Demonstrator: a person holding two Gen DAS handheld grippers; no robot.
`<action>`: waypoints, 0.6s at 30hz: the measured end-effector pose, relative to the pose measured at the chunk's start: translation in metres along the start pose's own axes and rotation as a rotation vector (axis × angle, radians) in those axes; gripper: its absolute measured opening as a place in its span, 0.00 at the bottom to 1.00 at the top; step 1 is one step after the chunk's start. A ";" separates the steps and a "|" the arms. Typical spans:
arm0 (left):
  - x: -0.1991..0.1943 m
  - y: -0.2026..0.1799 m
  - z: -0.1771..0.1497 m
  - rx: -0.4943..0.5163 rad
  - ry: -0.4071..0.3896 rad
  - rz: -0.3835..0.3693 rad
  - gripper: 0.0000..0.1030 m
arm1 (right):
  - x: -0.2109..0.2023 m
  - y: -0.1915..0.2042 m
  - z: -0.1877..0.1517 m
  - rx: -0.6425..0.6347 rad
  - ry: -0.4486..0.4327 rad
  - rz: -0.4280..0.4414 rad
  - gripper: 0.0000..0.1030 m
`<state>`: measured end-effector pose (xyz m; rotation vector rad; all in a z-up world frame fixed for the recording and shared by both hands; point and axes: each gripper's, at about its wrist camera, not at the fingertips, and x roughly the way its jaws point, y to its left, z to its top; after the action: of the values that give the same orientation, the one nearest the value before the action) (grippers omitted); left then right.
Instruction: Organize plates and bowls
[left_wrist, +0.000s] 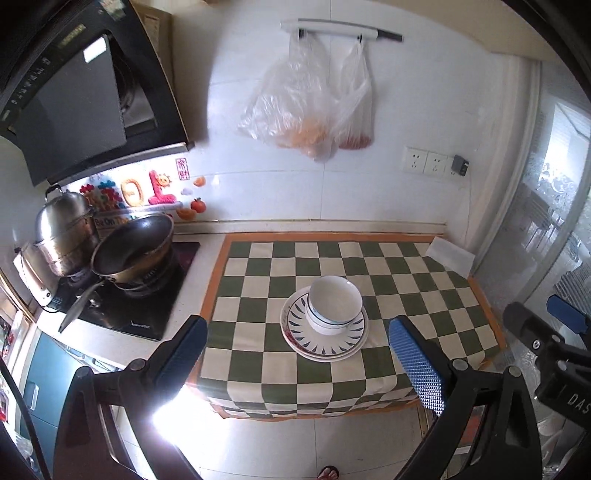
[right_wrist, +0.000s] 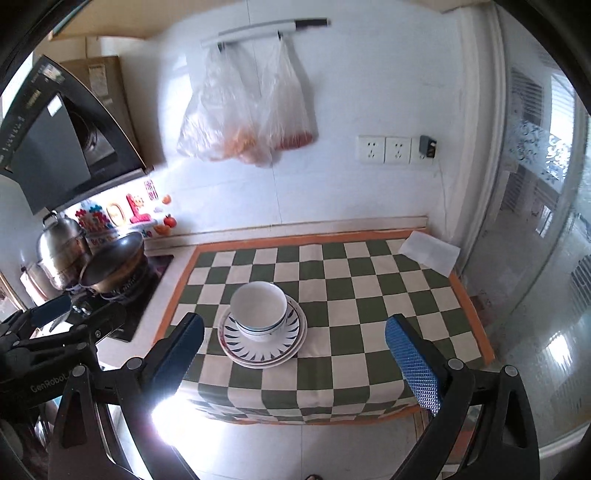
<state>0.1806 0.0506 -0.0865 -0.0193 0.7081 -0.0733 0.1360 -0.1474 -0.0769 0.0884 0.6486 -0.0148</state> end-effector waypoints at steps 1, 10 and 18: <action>-0.007 0.003 -0.003 -0.001 -0.007 -0.005 0.98 | -0.009 0.002 -0.001 0.005 -0.009 -0.001 0.98; -0.052 0.030 -0.027 -0.002 -0.038 -0.015 0.98 | -0.073 0.036 -0.025 -0.005 -0.062 -0.046 0.98; -0.068 0.043 -0.041 -0.002 -0.045 -0.013 0.98 | -0.101 0.055 -0.042 -0.015 -0.071 -0.064 0.98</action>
<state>0.1047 0.0985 -0.0752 -0.0279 0.6627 -0.0844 0.0329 -0.0907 -0.0447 0.0523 0.5800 -0.0741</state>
